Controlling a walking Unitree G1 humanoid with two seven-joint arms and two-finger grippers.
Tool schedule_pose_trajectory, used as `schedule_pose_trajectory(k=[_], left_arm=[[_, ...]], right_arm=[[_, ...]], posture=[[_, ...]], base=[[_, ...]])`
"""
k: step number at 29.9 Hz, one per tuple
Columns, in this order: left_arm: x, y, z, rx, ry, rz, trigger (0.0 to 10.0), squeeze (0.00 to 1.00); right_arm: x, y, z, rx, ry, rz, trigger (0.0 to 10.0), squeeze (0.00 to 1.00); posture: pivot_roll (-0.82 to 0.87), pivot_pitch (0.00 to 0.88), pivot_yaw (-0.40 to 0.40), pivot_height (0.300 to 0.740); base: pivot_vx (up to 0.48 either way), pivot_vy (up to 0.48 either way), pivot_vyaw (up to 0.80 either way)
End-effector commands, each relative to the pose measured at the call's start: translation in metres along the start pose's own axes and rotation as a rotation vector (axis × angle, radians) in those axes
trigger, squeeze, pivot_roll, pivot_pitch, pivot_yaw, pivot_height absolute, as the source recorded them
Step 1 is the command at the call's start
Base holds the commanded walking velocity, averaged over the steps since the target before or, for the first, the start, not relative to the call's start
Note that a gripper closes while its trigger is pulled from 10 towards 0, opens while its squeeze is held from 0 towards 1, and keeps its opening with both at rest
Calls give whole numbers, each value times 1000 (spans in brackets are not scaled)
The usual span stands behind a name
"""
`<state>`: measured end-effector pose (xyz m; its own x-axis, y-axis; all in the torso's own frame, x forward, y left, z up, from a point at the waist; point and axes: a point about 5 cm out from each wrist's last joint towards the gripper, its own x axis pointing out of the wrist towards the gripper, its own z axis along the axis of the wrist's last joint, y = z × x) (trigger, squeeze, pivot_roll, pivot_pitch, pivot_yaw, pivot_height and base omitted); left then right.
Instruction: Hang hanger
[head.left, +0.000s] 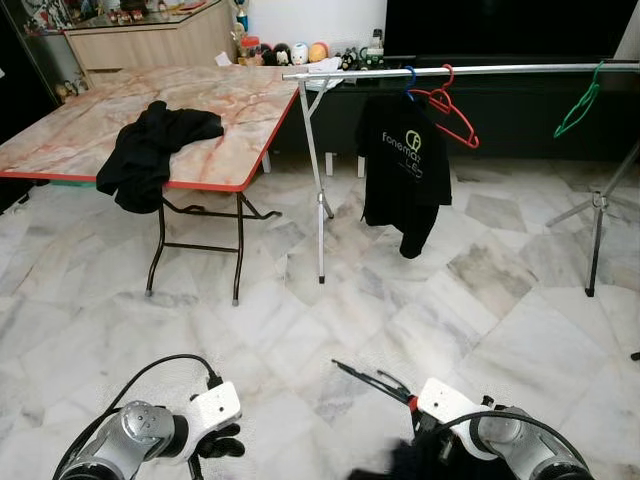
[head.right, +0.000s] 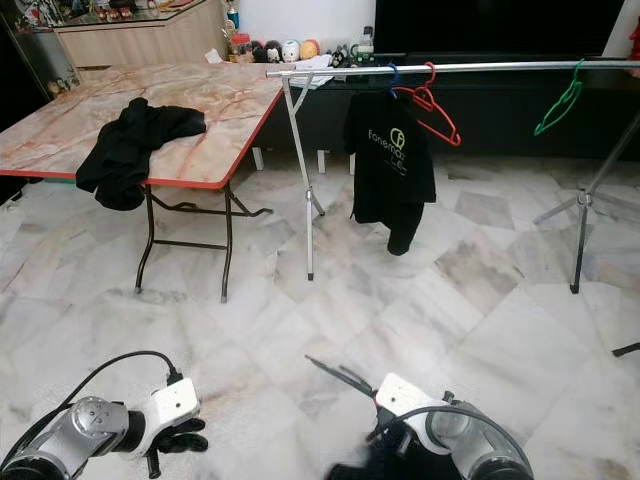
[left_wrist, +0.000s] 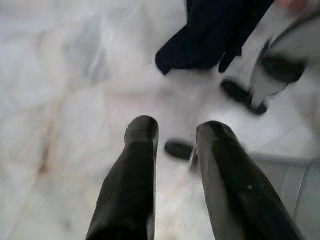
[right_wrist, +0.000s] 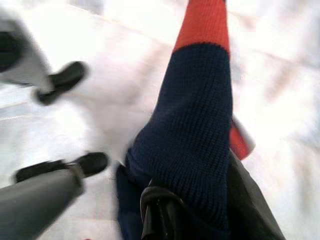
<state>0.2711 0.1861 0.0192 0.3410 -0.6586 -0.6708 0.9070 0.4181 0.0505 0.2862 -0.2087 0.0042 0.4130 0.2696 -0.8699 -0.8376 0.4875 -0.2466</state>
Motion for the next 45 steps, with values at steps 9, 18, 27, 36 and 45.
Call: schedule_pose_trajectory(k=[9,18,27,36,45], left_arm=[[6,0,29,-39,-138,-58,10000,1000],[14,-3,45,-3,-157,-99,10000,1000],[19,-6,48,33,-157,-54,10000,0],[23,-12,45,28,-153,-80,10000,0],[27,-12,46,22,-152,-79,10000,0]], right_arm=[[-2,6,26,-136,-97,254,10000,0],[-3,4,52,-174,-182,306,10000,0],[-2,12,56,-190,-225,374,10000,0],[-2,14,63,-233,-247,388,10000,0],[-3,10,92,-248,-314,375,10000,0]], posture=[[23,0,66,740],[28,24,72,740],[7,0,74,740],[17,0,48,740],[28,0,60,740]], base=[[0,0,0],[0,0,0],[0,0,0],[0,0,0],[0,0,0]])
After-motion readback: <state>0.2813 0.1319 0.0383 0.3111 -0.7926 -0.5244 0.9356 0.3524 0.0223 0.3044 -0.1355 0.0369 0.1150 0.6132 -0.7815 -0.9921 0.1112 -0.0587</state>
